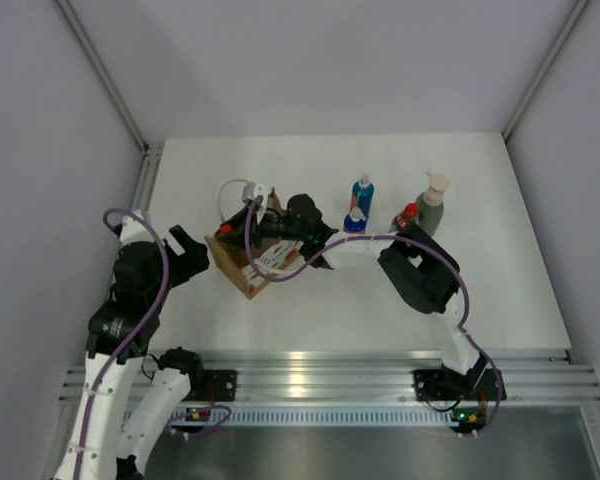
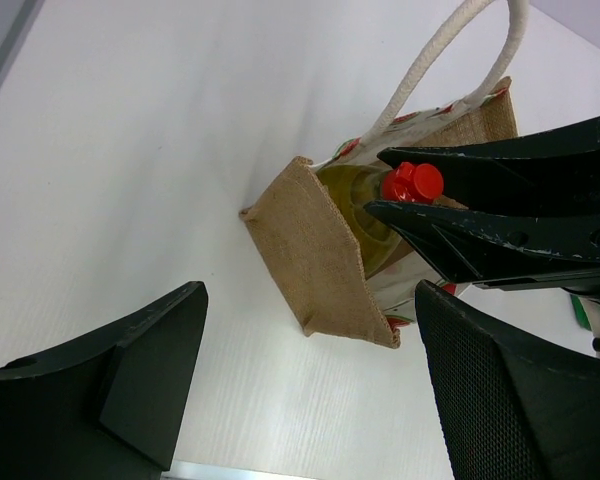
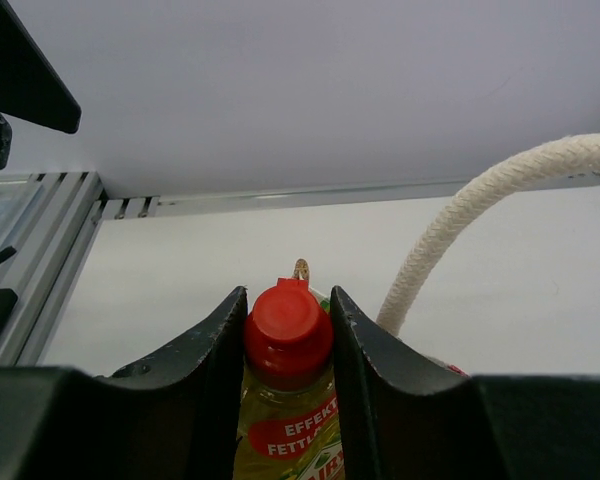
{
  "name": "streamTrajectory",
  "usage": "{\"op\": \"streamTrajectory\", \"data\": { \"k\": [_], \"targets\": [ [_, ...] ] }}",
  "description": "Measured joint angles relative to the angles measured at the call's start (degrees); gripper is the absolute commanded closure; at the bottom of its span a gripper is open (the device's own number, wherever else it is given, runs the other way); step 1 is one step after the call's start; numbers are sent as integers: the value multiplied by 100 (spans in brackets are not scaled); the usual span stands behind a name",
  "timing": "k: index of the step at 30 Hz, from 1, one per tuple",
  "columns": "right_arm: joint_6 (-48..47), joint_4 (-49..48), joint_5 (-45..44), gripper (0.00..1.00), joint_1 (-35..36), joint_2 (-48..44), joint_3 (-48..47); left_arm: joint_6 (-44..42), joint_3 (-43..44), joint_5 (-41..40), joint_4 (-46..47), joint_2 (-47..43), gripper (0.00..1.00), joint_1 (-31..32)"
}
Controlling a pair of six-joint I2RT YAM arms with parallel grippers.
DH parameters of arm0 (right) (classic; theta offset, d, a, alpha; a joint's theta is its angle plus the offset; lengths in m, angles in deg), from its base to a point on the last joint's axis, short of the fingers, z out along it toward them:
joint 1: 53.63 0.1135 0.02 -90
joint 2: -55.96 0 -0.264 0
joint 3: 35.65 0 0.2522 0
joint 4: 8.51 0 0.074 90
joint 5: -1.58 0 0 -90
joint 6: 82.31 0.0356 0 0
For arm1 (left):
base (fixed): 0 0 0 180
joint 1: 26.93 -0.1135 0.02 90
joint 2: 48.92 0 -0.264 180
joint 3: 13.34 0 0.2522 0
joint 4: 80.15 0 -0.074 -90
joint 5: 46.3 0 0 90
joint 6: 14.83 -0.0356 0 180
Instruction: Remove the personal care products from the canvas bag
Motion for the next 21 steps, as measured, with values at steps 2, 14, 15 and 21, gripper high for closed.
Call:
{"op": "streamTrajectory", "data": {
  "k": [2,14,15,21],
  "targets": [
    [13,4,-13,100,0,0,0,15,-2,-31,-2,-11,11,0],
    [-168,527,-398,100,0,-321,0,83,-7,-179,-28,-151,11,0],
    [-190,592,-428,100,0,-387,0,83,-7,-181,-28,-153,11,0],
    [-422,964,-649,100,0,-944,-2,92,-9,-203,-31,-188,11,0]
  ]
}}
